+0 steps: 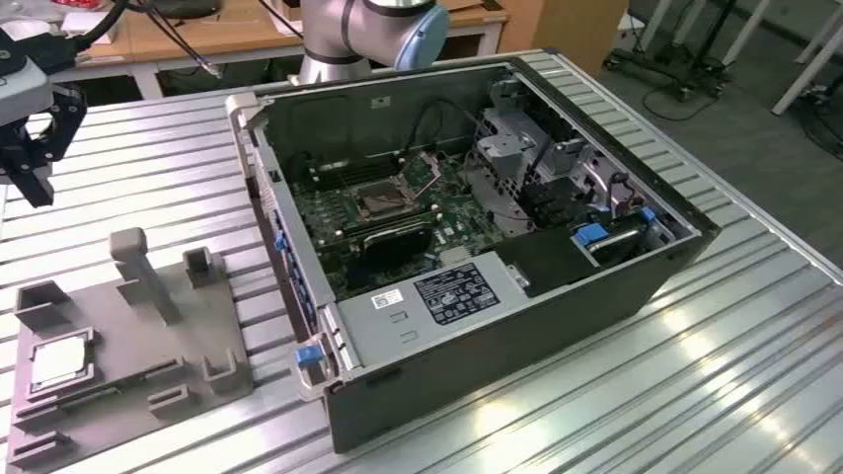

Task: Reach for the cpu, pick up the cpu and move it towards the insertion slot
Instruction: 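Reach for the cpu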

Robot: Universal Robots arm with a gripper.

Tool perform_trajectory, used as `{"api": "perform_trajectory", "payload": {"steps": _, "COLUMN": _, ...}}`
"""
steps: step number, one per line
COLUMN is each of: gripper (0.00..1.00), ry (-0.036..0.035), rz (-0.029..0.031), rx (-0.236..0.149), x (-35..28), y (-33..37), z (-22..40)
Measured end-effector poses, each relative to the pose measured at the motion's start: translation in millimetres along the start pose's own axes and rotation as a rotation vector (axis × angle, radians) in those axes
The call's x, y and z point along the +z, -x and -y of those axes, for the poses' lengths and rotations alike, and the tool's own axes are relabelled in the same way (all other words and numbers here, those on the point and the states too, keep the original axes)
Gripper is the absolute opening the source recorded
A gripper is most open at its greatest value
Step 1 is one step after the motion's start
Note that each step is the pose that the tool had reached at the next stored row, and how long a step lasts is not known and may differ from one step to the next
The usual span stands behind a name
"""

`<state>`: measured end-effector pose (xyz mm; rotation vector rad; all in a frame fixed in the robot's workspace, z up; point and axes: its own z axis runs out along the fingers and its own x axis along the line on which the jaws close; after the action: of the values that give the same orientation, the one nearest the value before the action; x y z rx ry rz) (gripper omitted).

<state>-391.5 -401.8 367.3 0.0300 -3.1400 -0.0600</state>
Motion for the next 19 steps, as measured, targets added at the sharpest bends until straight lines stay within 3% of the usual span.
{"api": "perform_trajectory", "payload": {"steps": 19, "gripper": 0.11, "ry": 0.0, "rz": 0.0, "rx": 0.0, "x": 0.0, "y": -3.3, "z": -0.1}}
